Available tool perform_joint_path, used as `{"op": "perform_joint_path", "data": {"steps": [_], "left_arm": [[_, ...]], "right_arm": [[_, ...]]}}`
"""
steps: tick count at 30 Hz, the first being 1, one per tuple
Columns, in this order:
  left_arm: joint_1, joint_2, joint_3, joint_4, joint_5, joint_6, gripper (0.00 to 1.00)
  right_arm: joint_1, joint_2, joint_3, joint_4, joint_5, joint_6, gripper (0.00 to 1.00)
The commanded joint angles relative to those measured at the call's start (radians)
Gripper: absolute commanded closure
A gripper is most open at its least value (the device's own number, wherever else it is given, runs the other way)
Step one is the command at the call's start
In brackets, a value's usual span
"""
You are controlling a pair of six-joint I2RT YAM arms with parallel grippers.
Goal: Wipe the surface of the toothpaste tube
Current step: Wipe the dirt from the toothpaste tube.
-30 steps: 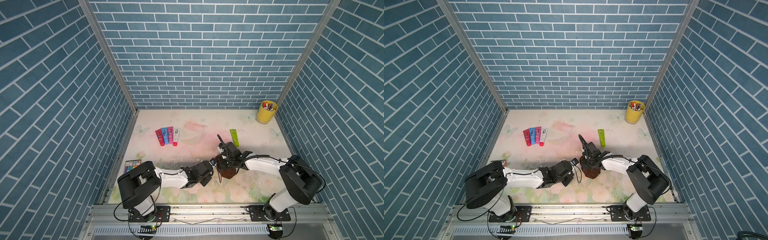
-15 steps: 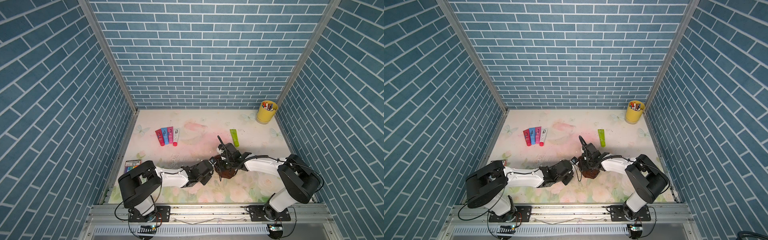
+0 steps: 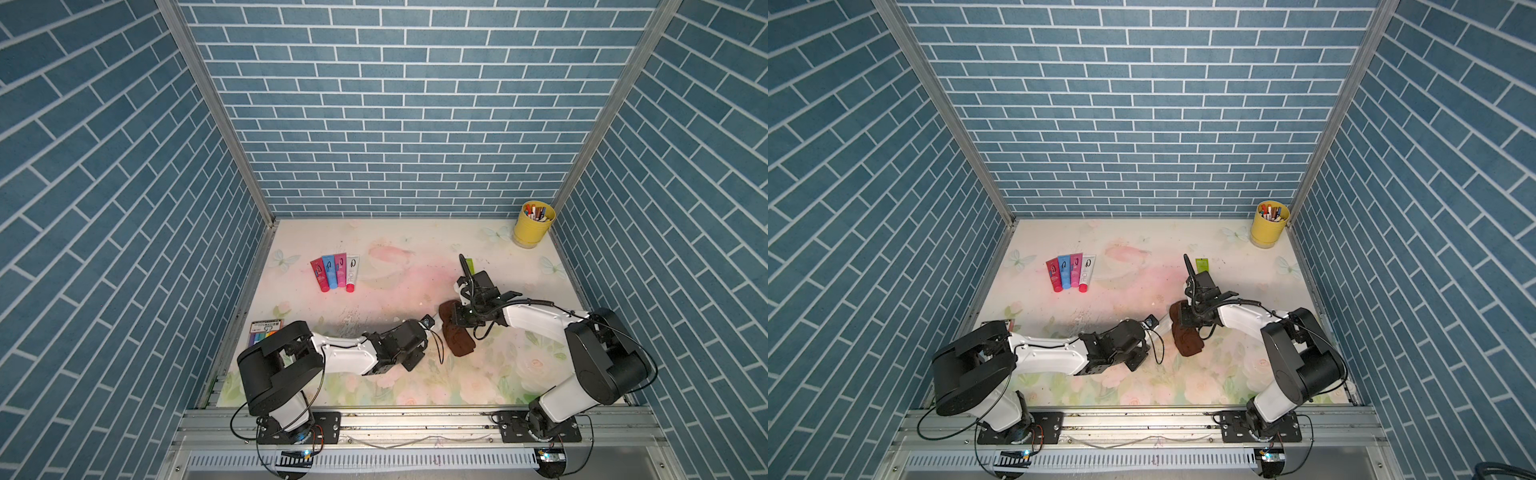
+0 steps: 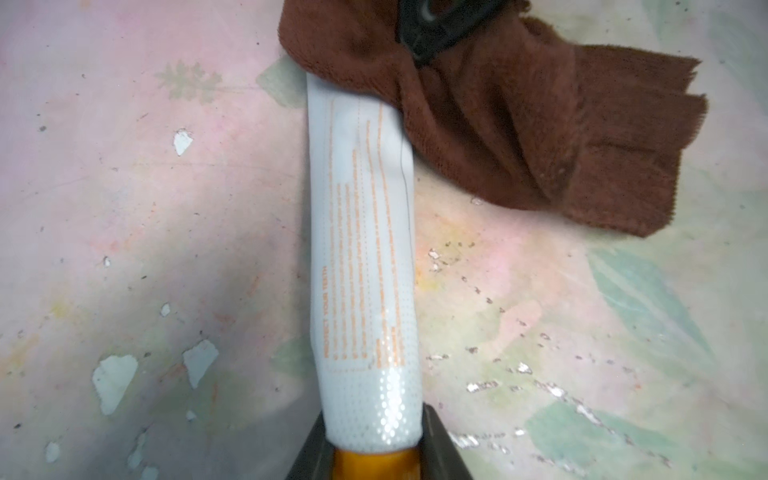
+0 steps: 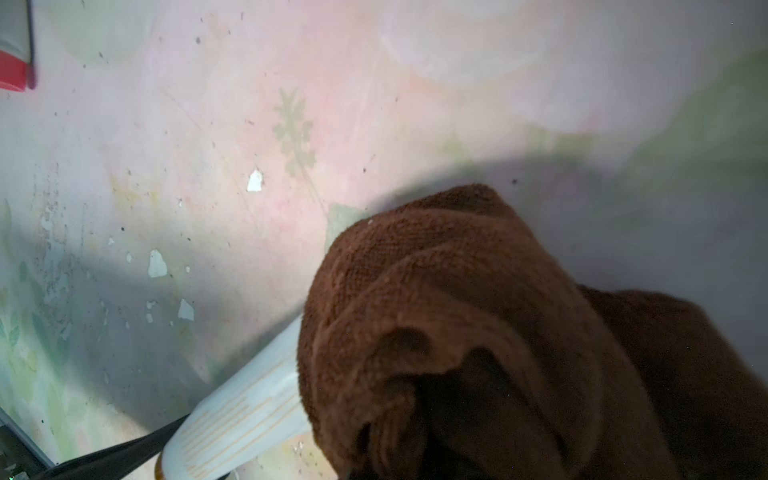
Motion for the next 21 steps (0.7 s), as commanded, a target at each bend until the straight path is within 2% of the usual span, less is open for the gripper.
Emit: {"op": "perform_joint_path", "data": {"steps": [1,7,15,21], "left_arm": [[-0.01,0.013,-0.006,0.029,0.049,0.027,0.97],[-0.01,0.019,-0.002,0.028,0.049,0.028,0.97],[-0.01,0.027,0.004,0.025,0.04,0.026,0.97],[-0.009,0.034,0.011,0.02,0.013,0.015,0.98]], "right_arm": [[-0.013,-0.053,0.034,-0.016,0.027,-0.045,1.0],[0.014,-0.002,0.046,0.016,-0.106,-0.043,1.0],[0.115,0.062,-0.034,0.001,-0.102,-0.021,1.0],[0.178,0.02,-0.131,0.053,-0.142,0.027,1.0]]}}
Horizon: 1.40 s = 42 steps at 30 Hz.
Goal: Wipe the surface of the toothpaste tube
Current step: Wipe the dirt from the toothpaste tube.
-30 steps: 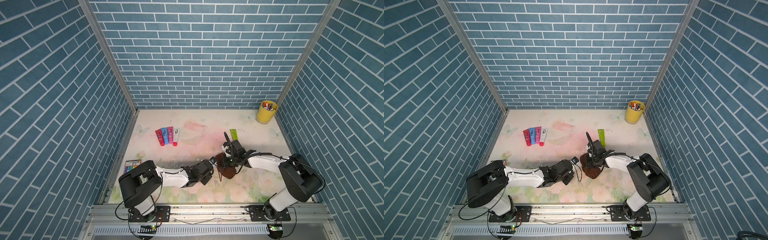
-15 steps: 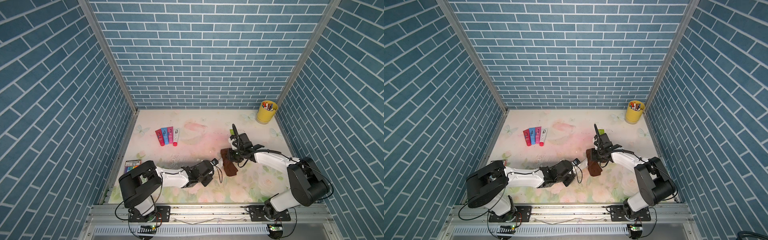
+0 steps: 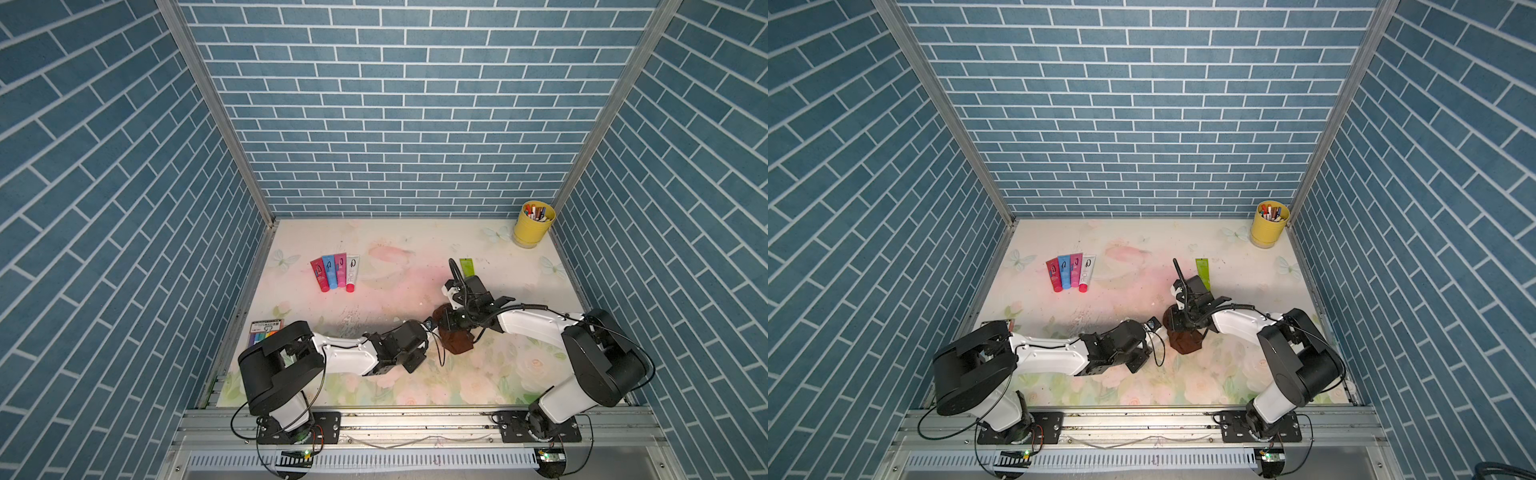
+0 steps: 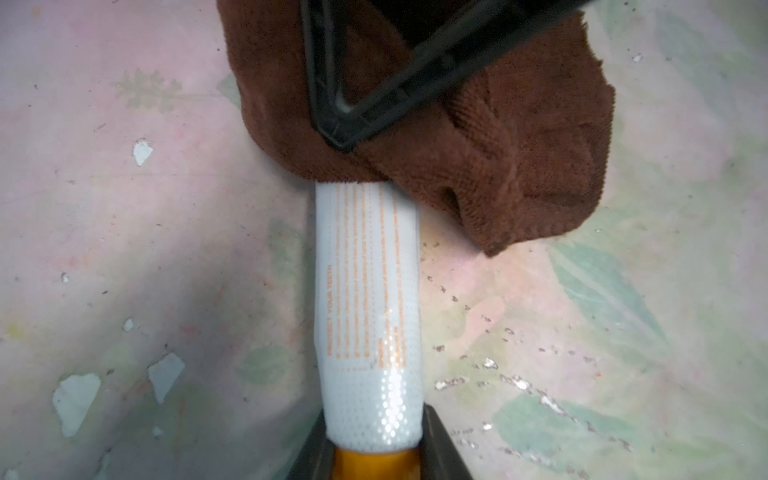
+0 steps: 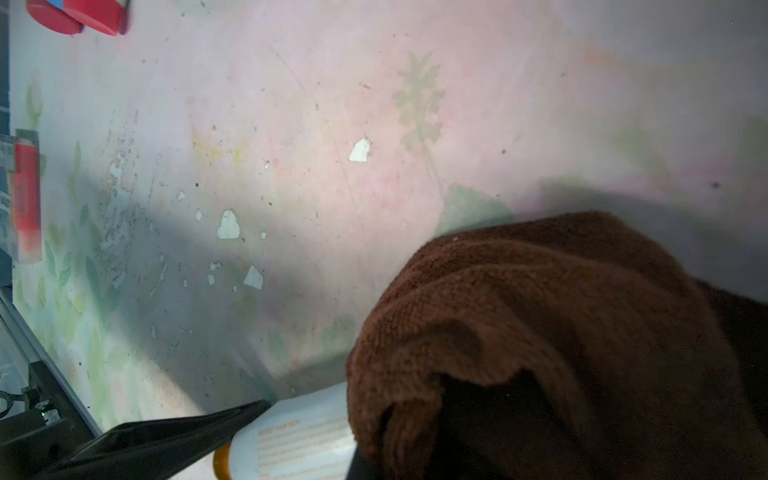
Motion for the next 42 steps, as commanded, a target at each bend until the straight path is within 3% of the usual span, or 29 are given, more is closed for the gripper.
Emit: {"op": "perform_joint_path", "data": {"steps": [1,6,10,20,26,29,37,42], "left_arm": [[-0.005,0.033,0.015,0.005,-0.018,-0.004,0.99],[-0.005,0.056,0.03,-0.003,-0.023,-0.004,1.0],[-0.004,0.038,0.016,0.008,-0.022,-0.004,1.0],[-0.004,-0.017,-0.023,0.034,-0.001,0.002,1.0],[-0.004,-0.037,-0.036,0.042,0.006,0.005,1.0],[-0.005,-0.033,-0.034,0.042,0.01,0.008,1.0],[-0.005,-0.019,-0.021,0.04,0.013,0.008,1.0],[-0.004,-0.014,-0.018,0.04,0.016,0.009,1.0]], "right_arm": [[0.078,-0.003,-0.085,-0.059,-0.085,0.049,1.0],[0.165,-0.039,-0.102,-0.042,-0.155,0.094,1.0],[0.156,-0.04,-0.135,-0.031,-0.143,0.091,1.0],[-0.16,-0.063,-0.135,-0.058,-0.025,0.044,1.0],[-0.222,-0.036,-0.109,-0.04,-0.005,0.035,1.0],[-0.195,-0.022,-0.116,0.001,-0.1,0.038,1.0],[0.049,-0.038,-0.111,0.009,-0.151,0.084,1.0],[0.116,-0.009,-0.126,0.078,-0.191,0.124,1.0]]}}
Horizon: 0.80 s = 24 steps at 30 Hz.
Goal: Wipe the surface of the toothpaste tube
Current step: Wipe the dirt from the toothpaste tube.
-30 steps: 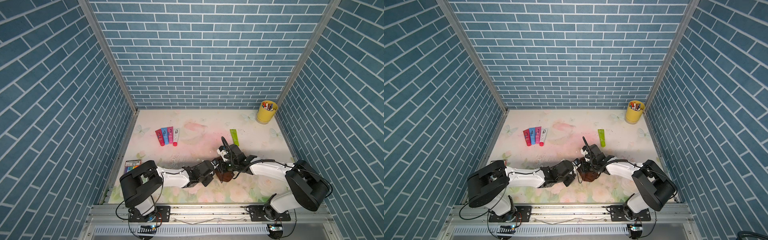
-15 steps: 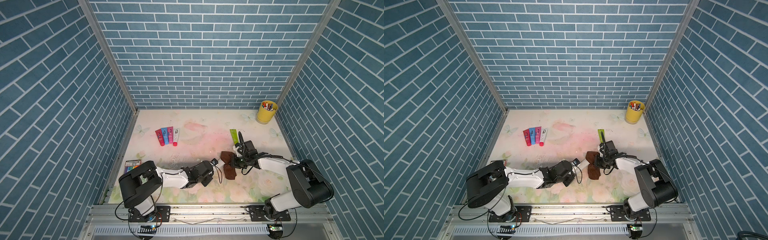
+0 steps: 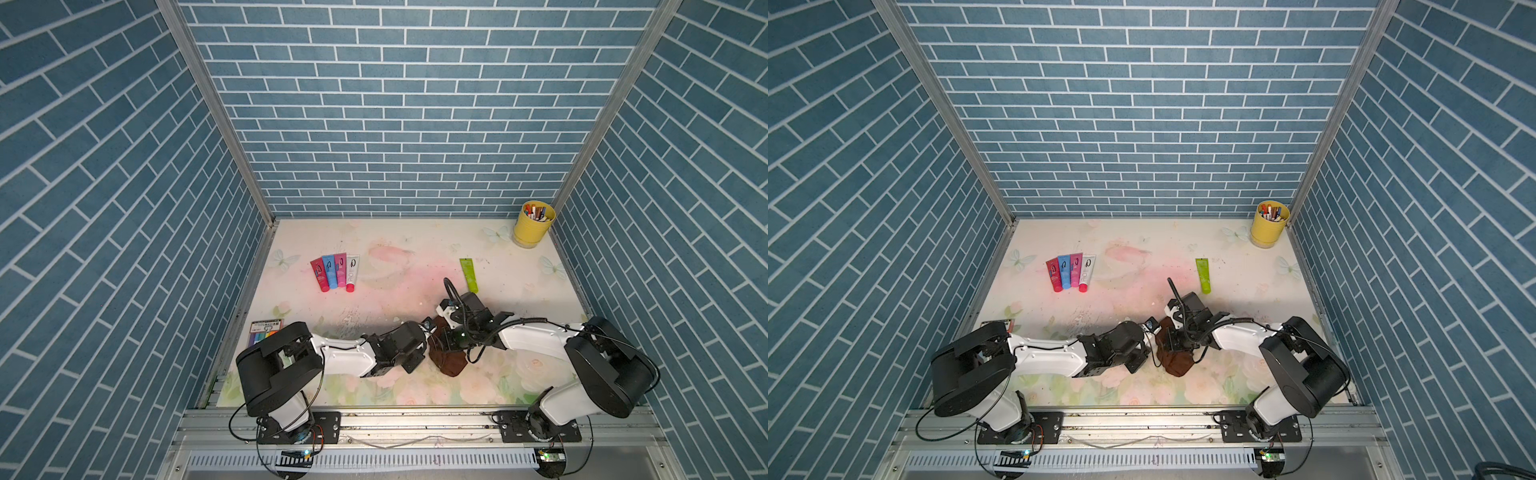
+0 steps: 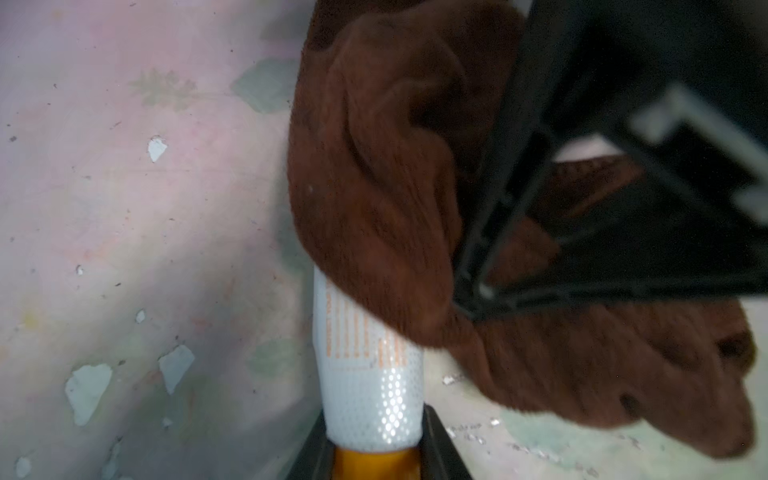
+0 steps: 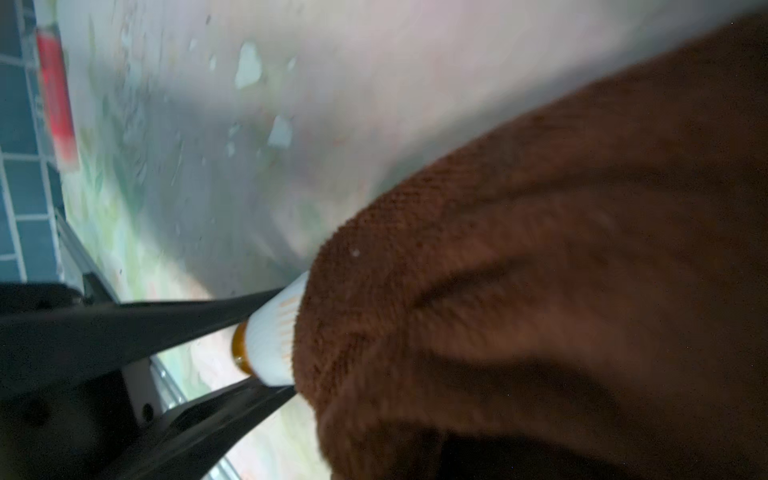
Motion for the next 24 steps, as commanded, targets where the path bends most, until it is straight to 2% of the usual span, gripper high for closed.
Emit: {"op": "perform_joint_path", "data": {"steps": [1,3,7,11,14,18,24], "left_arm": [[-0.003,-0.002,0.007,0.015,0.026,0.013,1.0],[-0.004,-0.004,0.004,0.016,0.028,0.013,1.0],[-0.004,-0.011,0.001,0.018,0.029,0.013,1.0],[-0.005,-0.011,-0.001,0.019,0.032,0.014,1.0],[-0.004,-0.011,-0.003,0.021,0.035,0.014,1.0],[-0.004,-0.01,-0.001,0.019,0.04,0.017,1.0],[-0.004,-0.001,0.005,0.016,0.043,0.019,1.0]], "right_arm": [[0.015,0.024,-0.012,0.039,-0.037,0.034,1.0],[-0.011,0.013,-0.006,0.005,0.0,0.018,1.0],[-0.166,-0.048,0.001,-0.052,0.021,-0.022,1.0],[-0.25,-0.077,0.088,-0.205,0.168,-0.104,1.0],[-0.26,-0.06,0.127,-0.214,0.19,-0.118,1.0],[-0.253,-0.004,0.141,-0.162,0.115,-0.114,1.0],[-0.175,0.06,0.144,-0.126,0.073,-0.113,1.0]]}}
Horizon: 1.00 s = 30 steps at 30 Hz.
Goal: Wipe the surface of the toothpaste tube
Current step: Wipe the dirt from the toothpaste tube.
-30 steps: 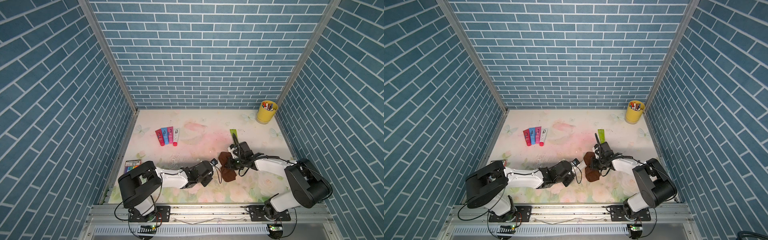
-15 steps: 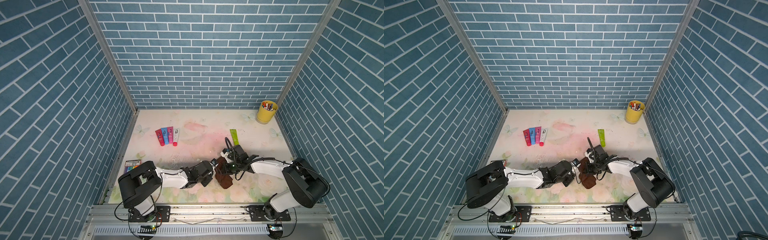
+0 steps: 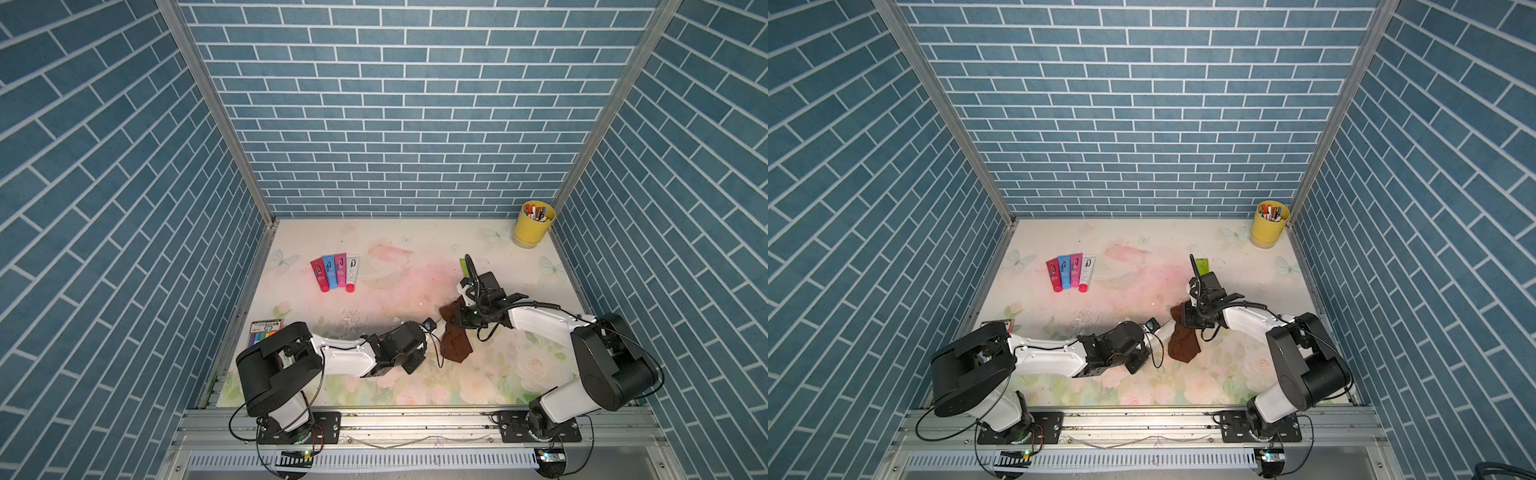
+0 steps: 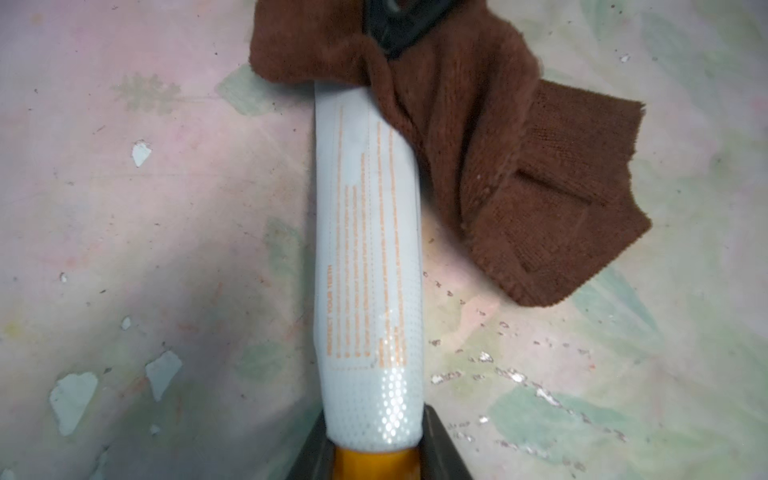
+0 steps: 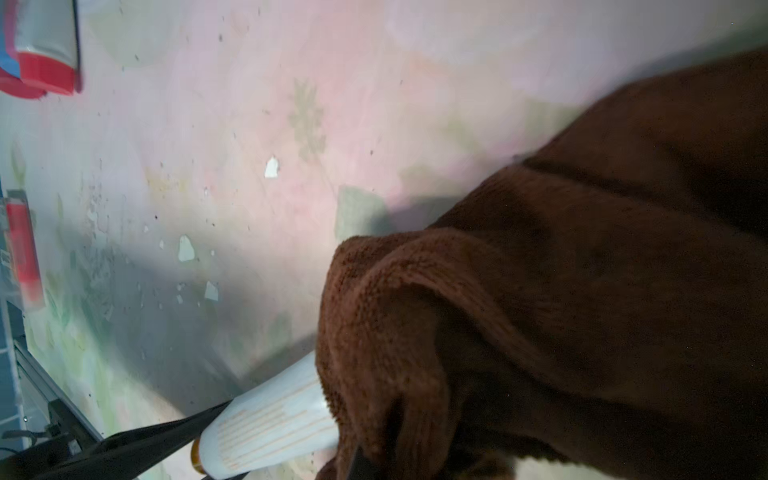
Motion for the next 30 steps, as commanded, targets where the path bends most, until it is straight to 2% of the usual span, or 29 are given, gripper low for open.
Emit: {"op": "perform_joint_path", "data": {"steps": [1,8,13,16,19,23,26,30], "left_arm": [[-0.005,0.0,0.005,0.014,0.02,0.009,1.0],[-0.005,0.004,0.01,0.013,0.016,0.008,1.0],[-0.004,0.013,0.016,0.011,0.015,0.008,1.0],[-0.004,0.006,0.011,0.013,0.015,0.008,1.0],[-0.005,-0.004,0.004,0.018,0.017,0.007,1.0],[-0.005,-0.009,0.0,0.02,0.018,0.009,1.0],[-0.005,-0.019,-0.007,0.023,0.018,0.009,1.0],[-0.006,-0.027,-0.013,0.026,0.019,0.008,1.0]], "right_arm": [[0.053,0.051,0.009,0.016,-0.053,-0.038,1.0],[0.137,0.086,-0.082,0.105,-0.142,0.024,1.0],[0.261,0.085,-0.107,0.199,-0.232,0.095,1.0],[0.282,0.087,-0.133,0.266,-0.262,0.121,1.0],[0.256,0.081,-0.137,0.253,-0.223,0.107,1.0],[0.126,0.065,-0.138,0.211,-0.193,0.085,1.0],[0.025,0.04,-0.118,0.117,-0.098,0.042,1.0],[-0.043,0.015,-0.089,0.017,0.014,0.008,1.0]]}}
